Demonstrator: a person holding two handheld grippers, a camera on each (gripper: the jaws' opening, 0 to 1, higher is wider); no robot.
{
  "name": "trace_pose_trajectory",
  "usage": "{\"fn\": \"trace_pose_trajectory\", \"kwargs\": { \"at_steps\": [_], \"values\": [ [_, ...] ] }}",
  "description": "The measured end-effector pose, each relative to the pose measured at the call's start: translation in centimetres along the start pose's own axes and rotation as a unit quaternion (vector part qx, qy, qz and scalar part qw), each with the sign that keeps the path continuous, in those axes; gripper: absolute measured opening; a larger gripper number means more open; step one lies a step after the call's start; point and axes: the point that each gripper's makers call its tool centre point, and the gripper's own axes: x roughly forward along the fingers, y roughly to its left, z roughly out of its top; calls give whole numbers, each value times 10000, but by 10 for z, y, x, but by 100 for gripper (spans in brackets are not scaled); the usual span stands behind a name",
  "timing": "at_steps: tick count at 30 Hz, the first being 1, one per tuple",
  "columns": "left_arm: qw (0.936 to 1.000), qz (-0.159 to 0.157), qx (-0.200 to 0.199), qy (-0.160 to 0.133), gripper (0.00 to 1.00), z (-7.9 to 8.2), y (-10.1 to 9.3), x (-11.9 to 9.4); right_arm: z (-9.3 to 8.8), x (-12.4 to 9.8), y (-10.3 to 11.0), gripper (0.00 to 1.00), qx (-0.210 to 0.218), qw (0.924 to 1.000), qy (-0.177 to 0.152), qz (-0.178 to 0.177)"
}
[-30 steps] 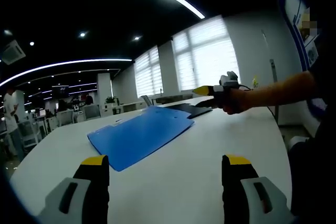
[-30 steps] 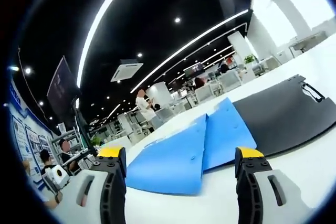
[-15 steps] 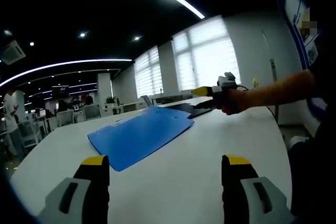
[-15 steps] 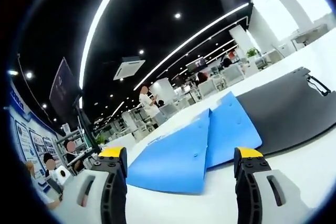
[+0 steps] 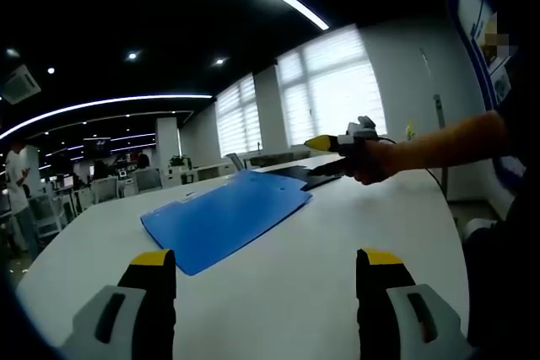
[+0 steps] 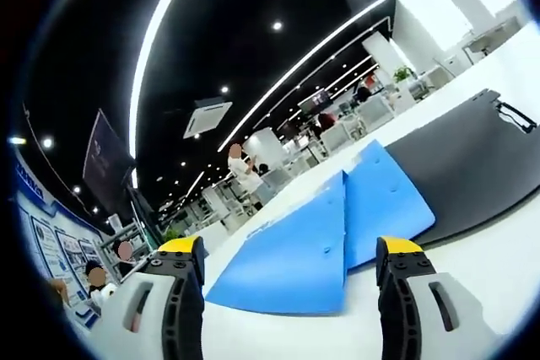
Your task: Organize the scattered folders on the table and sort them into different groups
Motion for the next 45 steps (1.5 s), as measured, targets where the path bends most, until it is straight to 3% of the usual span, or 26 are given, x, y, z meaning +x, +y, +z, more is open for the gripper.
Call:
{"fn": "trace_pose_trajectory", "kwargs": {
  "at_steps": [7, 17, 24, 29, 32, 36, 41, 45],
  "values": [
    [10000, -4, -12, -13, 89, 1, 0, 0, -1, 2, -1, 82, 243, 9997, 96, -8],
    [10000, -8, -7, -5, 89, 0, 0, 0, -20, 0, 3, 82, 596, 9966, 563, 25],
    [10000, -23, 12, 8, 89, -1, 0, 0, -21, 9, 3, 75, 1400, 9869, 710, 365],
    [10000, -29, 4, 8, 89, -1, -1, 0, -26, 12, -1, 71, 1095, 9871, 1093, 404],
    [10000, -41, 11, 17, 89, -1, -1, 0, -39, 11, -3, 68, 839, 9823, 1601, 487],
    [10000, -76, 30, 43, 89, -2, -2, 1, -45, 13, -7, 62, 904, 9733, 1967, 760],
    [9998, -139, 66, 105, 89, -5, -5, 2, -45, 20, -14, 58, 943, 9698, 2078, 858],
    [9997, -185, 61, 140, 89, -6, -6, 4, -43, 23, -24, 47, 1225, 9630, 2150, 1068]
  ]
}}
